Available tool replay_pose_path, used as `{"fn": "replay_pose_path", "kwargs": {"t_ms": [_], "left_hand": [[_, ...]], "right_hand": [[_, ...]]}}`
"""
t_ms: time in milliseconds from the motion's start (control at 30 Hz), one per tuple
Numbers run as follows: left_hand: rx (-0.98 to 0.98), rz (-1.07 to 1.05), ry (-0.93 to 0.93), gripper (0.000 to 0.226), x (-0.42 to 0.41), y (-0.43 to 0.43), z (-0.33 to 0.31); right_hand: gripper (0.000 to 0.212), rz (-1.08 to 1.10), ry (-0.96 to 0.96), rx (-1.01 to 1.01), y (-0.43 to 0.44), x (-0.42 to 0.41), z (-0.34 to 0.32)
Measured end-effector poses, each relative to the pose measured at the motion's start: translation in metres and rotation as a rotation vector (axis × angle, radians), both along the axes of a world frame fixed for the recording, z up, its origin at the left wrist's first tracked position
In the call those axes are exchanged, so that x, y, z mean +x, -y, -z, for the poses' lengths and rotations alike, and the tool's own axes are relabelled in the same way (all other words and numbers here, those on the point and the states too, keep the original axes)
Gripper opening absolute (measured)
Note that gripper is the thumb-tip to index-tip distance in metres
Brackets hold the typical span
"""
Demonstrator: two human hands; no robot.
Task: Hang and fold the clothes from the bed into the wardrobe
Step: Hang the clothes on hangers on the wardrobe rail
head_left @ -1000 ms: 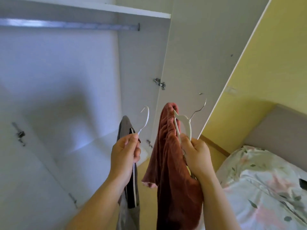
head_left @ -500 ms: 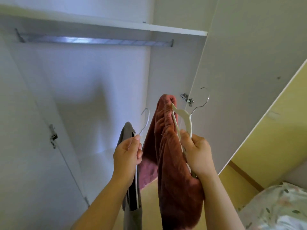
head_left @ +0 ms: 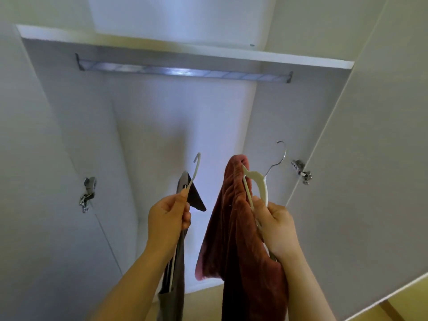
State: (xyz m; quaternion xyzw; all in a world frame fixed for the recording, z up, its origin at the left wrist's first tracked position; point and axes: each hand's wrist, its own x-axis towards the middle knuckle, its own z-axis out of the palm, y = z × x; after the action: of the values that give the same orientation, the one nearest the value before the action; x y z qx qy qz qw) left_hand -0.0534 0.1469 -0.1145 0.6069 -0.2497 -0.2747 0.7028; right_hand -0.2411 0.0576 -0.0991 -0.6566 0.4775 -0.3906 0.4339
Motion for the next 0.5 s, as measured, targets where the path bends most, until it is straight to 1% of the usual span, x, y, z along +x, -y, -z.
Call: {"fn": "replay_pose_path", "kwargs": {"t_ms": [300, 433, 500], "left_hand": [[0.012, -0.068, -0.046, 0.036, 0.047, 0.041, 0.003], [0.022, -0.086, -0.056, 0.038, 0.081, 0.065, 0.000], [0.022, -0.084, -0.039, 0.038, 0.099, 0.077, -0.006]], "right_hand": [[0.051, -0.078, -0.044, 0.087, 0.063, 0.051, 0.011], [0.053, -0.085, -0.042, 0.014, 0.097, 0.084, -0.002], [0.059, -0.083, -0.060, -0.026, 0.113, 0.101, -0.010]]}}
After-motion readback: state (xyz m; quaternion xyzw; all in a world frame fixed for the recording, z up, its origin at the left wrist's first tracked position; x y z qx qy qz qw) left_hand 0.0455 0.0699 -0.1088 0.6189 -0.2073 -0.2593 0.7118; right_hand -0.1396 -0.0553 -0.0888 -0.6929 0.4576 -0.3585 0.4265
